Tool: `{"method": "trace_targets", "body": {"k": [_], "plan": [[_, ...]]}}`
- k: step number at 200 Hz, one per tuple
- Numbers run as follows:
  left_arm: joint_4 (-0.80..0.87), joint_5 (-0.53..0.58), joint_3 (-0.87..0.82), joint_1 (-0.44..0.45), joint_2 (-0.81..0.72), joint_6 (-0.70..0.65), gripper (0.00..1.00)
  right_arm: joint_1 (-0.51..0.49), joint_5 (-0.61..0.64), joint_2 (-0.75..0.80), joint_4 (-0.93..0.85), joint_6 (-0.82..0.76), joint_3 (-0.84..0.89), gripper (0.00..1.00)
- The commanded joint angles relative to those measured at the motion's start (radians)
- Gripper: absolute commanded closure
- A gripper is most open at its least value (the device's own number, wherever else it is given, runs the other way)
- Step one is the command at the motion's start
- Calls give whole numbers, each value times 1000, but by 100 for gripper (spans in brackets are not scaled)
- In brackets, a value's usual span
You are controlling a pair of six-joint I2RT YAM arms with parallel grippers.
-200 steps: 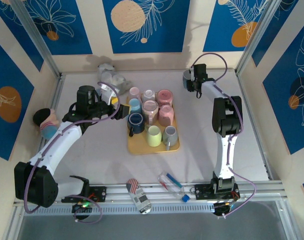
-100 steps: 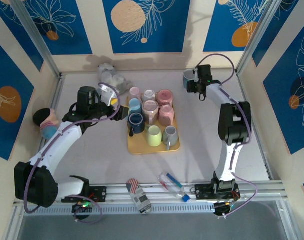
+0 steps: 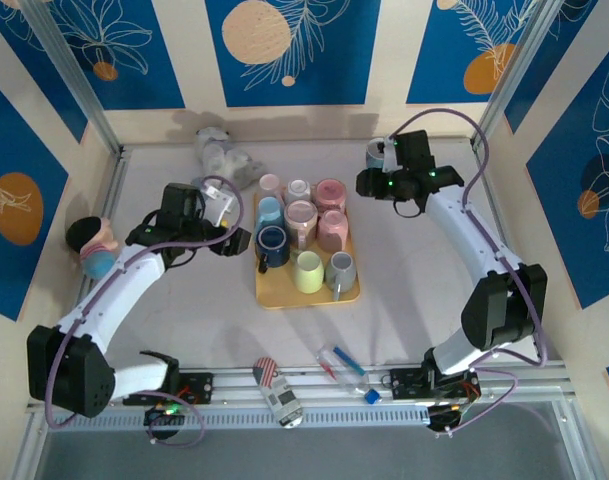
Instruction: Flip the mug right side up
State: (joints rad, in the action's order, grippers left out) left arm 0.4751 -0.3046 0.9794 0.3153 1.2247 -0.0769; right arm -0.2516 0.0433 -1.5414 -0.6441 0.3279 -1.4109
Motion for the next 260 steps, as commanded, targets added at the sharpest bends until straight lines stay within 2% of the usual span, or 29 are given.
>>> {"method": "trace_targets", "body": {"k": [1, 55, 95, 135, 187, 260], "plan": [[85, 105, -19, 48, -28, 53, 26, -14, -114, 56, -131, 127, 39, 51], [95, 200, -23, 166, 39, 174, 32, -31, -258, 118, -161, 211, 100, 52], [122, 239, 17, 200, 109, 227, 39, -33, -348, 143, -150, 259, 134, 52], [107, 267, 31, 247, 155, 235, 40, -43, -358, 181, -127, 276, 171, 52], [71, 296, 66, 278, 240, 343, 49, -43, -379, 193, -78, 301, 204, 52], [76, 355, 101, 321, 345, 348, 52, -35, -406, 191, -54, 301, 219, 52]]}}
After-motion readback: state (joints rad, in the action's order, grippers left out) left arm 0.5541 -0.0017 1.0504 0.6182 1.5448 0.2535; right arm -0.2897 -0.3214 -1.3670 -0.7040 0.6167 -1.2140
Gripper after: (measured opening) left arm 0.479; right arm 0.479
